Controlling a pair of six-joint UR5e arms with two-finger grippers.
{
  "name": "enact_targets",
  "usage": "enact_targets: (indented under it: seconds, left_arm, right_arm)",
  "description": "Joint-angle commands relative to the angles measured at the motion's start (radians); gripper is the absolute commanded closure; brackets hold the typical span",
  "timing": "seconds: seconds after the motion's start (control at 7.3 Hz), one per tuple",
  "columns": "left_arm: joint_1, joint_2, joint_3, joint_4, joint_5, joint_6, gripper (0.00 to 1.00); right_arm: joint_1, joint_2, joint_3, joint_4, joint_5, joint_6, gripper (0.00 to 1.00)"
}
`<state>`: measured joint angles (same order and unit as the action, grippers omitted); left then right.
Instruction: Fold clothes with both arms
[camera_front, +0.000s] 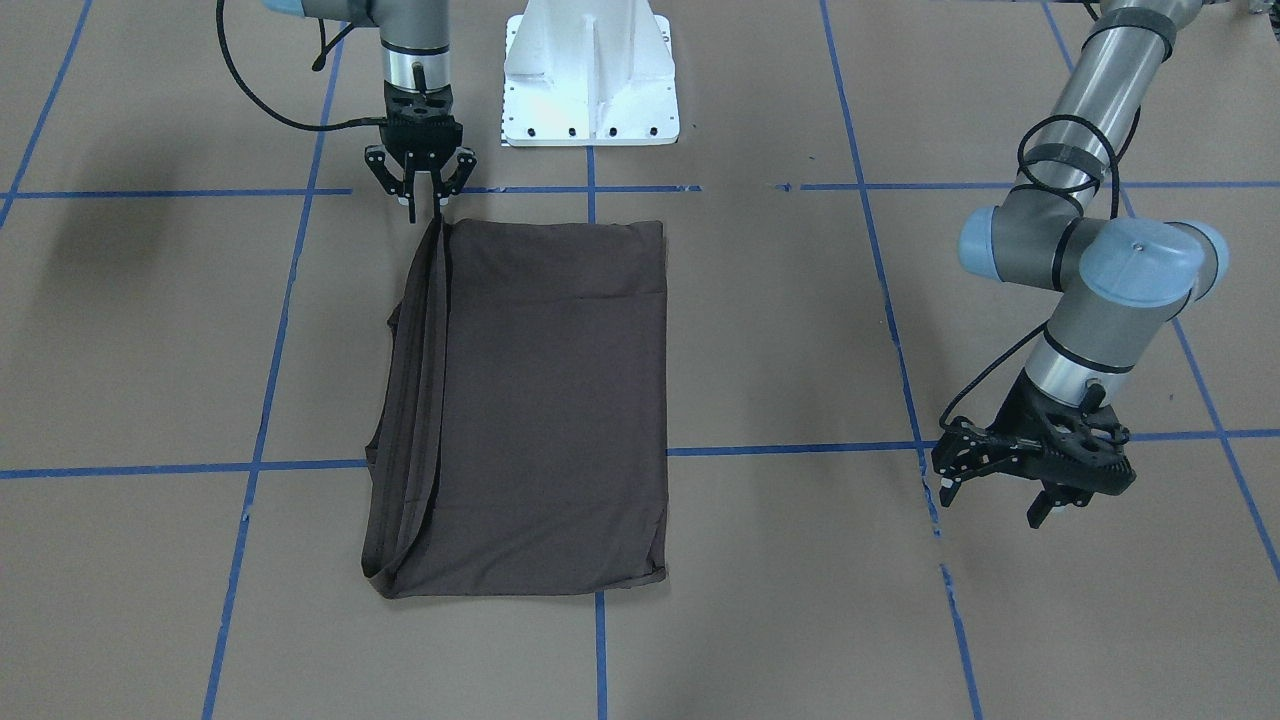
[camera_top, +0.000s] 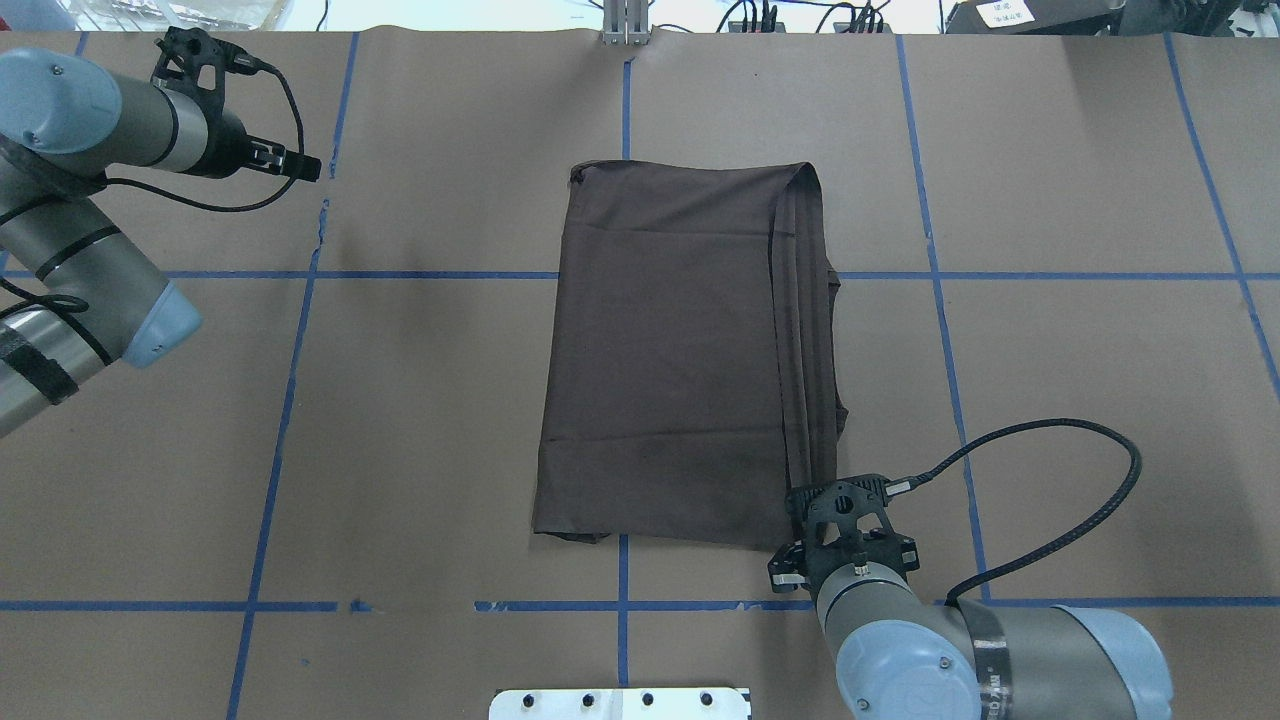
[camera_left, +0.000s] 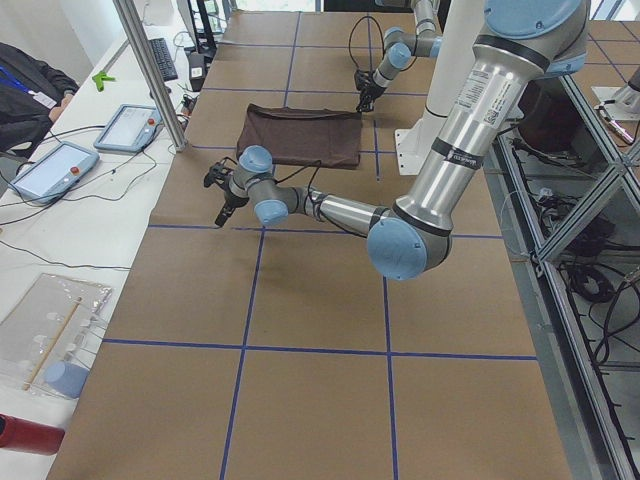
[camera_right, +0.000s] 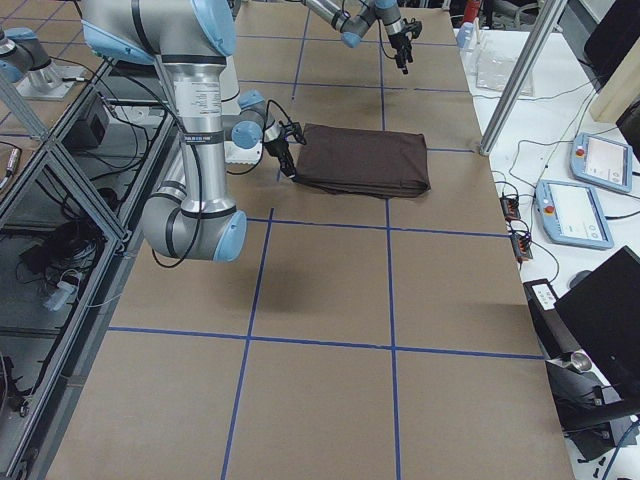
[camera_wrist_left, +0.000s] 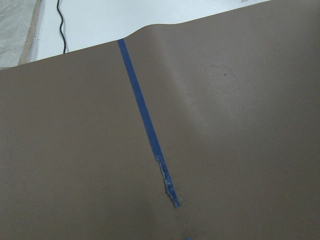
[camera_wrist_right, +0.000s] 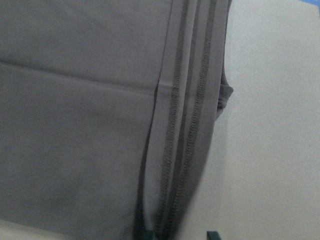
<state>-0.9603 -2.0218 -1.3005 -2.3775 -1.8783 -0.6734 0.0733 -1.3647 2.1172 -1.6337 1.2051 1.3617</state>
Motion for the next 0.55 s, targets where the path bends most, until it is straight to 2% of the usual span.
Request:
enact_targets:
  seconds: [0.0, 0.27, 0.41]
  left_arm:
    - [0.000, 0.000, -0.046, 0.012, -0.066, -0.030, 0.00]
    - [0.027, -0.005, -0.092, 0.018, -0.073, -0.164, 0.00]
    - [0.078, -0.005, -0.132, 0.018, -0.071, -0.249, 0.00]
  right_arm:
    - [0.045, -0.022, 0.166, 0.003, 0.089, -0.004, 0.00]
    - [0.126, -0.002, 0.150, 0.002, 0.157, -0.059, 0.00]
    - [0.143, -0.001, 0.153, 0.050, 0.174, -0.055, 0.00]
